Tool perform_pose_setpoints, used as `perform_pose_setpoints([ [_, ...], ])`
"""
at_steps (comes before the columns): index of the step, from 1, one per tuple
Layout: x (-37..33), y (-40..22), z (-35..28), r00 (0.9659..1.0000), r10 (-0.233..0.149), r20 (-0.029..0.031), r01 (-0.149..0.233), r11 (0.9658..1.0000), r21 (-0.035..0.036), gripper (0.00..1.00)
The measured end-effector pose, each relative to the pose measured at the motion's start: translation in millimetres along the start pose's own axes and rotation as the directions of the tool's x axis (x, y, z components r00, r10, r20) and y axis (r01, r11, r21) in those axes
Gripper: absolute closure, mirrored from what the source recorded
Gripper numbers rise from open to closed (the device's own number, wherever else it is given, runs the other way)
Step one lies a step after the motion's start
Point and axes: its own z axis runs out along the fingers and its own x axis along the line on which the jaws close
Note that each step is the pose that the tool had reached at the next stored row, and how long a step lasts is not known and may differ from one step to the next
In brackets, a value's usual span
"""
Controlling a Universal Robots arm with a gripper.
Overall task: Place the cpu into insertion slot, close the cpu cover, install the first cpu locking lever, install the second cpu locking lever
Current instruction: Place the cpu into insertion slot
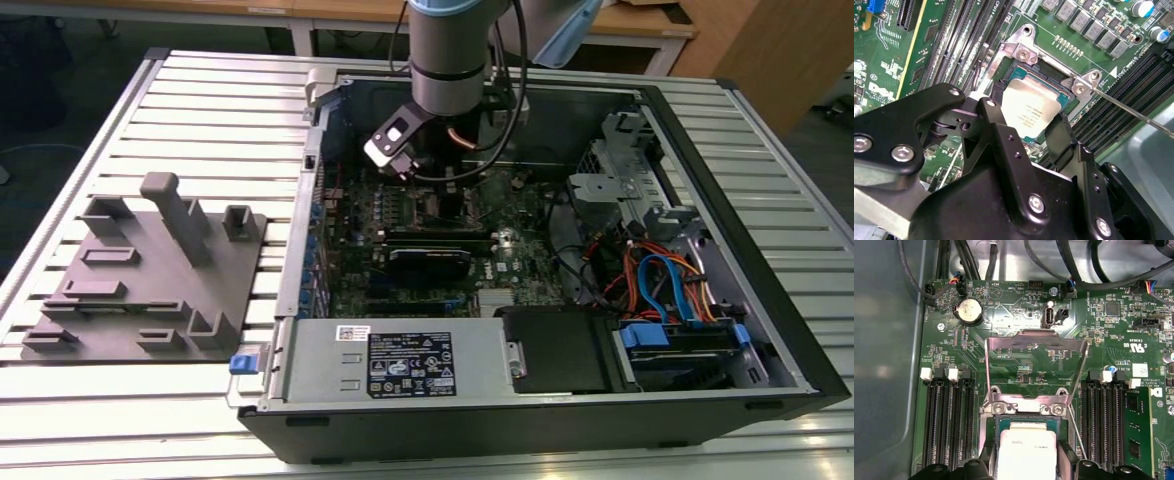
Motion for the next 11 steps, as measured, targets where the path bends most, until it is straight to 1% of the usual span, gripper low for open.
perform_pose_setpoints([
  [6, 0.0, 0.2, -2.7, 1.0, 0.0, 0.0, 0.0, 1.0, 0.0003, 0.4],
  [11, -0.1, 0.6, -6.1, 1.0, 0.0, 0.0, 0.0, 1.0, 0.002, 0.4],
])
